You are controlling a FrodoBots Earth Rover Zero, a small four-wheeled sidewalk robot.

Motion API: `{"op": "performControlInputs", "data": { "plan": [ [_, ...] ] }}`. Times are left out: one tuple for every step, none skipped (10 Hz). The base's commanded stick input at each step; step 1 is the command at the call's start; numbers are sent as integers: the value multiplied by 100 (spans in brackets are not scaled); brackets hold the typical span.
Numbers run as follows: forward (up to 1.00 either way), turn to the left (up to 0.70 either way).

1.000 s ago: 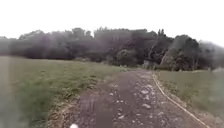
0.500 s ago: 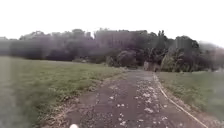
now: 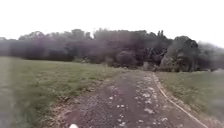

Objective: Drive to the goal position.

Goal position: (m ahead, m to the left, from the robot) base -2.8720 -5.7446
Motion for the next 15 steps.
{"op": "performControlInputs", "data": {
  "plan": [
    [0, -85],
    [0, -85],
    [0, -85],
    [0, -85],
    [0, -85],
    [0, -85],
    [0, -85],
    [0, -85],
    [0, -85],
    [0, -85],
    [0, -85],
    [0, -85],
    [0, -85],
    [0, -85],
    [0, -85]
  ]
}}
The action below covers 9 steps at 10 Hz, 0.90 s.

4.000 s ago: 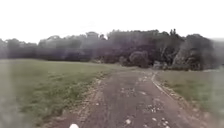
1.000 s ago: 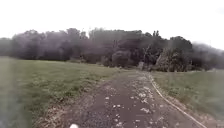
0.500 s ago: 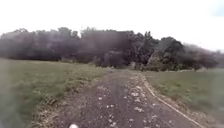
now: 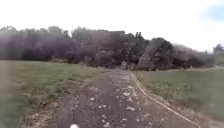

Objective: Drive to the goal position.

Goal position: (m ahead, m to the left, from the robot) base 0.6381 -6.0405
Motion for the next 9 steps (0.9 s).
{"op": "performControlInputs", "data": {
  "plan": [
    [0, -85],
    [0, -85],
    [0, -85],
    [0, -85],
    [0, -85],
    [0, -85],
    [0, -85],
    [0, -85],
    [0, -85]
  ]
}}
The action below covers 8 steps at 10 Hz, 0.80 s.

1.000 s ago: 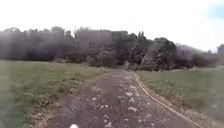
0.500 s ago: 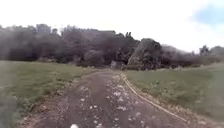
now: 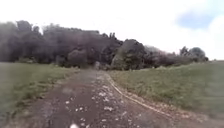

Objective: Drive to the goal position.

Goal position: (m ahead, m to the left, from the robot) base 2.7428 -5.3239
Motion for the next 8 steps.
{"op": "performControlInputs", "data": {
  "plan": [
    [0, -85],
    [0, -85],
    [0, -85],
    [0, -85],
    [0, -85],
    [0, -85],
    [0, -85],
    [0, -85]
  ]
}}
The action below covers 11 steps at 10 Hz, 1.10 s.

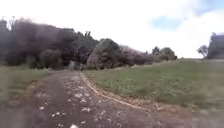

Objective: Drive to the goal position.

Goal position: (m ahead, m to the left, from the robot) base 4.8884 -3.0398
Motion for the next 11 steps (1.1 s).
{"op": "performControlInputs", "data": {
  "plan": [
    [0, -85],
    [0, -85],
    [0, -85],
    [0, -85],
    [0, -85],
    [0, -85],
    [0, -85],
    [0, -85],
    [0, -85],
    [0, -85],
    [0, -85]
  ]
}}
